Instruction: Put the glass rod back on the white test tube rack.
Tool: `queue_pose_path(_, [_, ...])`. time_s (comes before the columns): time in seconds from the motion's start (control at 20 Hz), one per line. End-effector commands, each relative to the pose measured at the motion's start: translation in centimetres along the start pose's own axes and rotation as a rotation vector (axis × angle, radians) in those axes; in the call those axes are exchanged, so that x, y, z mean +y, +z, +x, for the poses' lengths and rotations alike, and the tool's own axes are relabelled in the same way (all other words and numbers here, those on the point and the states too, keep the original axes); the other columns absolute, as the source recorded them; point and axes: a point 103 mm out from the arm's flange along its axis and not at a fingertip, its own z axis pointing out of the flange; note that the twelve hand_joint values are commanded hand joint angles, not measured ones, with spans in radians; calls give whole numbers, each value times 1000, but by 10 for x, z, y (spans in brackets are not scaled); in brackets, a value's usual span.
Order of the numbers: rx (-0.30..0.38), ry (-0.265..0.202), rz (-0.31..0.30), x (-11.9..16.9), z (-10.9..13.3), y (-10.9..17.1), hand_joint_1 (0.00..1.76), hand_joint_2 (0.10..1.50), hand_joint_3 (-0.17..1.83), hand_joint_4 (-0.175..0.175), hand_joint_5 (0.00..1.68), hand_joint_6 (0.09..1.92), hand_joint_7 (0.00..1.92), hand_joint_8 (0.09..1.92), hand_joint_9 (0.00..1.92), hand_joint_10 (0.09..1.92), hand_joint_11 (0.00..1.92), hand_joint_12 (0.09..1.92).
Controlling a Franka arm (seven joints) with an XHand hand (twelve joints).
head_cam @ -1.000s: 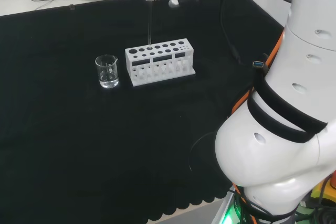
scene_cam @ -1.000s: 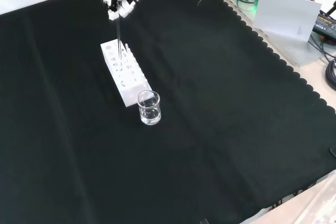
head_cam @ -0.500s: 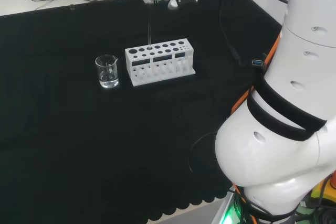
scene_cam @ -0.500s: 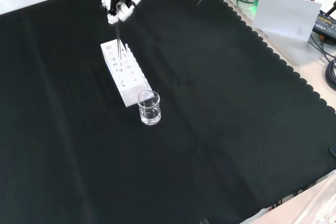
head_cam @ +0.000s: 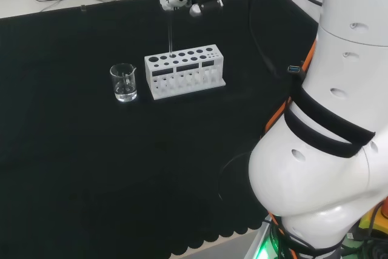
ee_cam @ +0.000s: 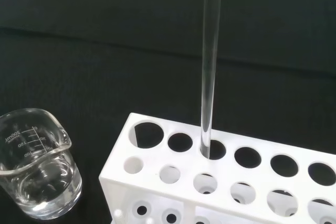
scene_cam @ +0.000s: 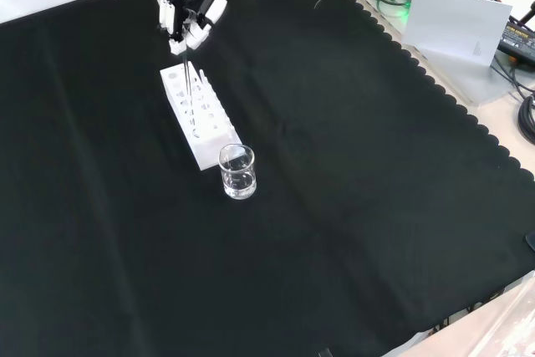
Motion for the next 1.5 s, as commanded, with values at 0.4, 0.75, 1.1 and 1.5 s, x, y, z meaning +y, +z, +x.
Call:
queue_pose_path(0.4, [-27,-12,43,11,8,14,1313,1092,-175,-175,1302,181,1249,869,1612,817,1601,745])
queue_pose_path(0.75, [-30,-6,67,12,4,22,1313,1091,-175,-175,1302,183,1252,862,1613,818,1601,744])
queue_pose_path(1.1, [-26,-6,78,12,3,30,1313,1091,-175,-175,1301,185,1254,859,1614,818,1599,743])
queue_pose_path(1.5, [15,2,95,11,-2,31,1314,1084,-175,-175,1294,213,1280,807,1642,808,1621,740])
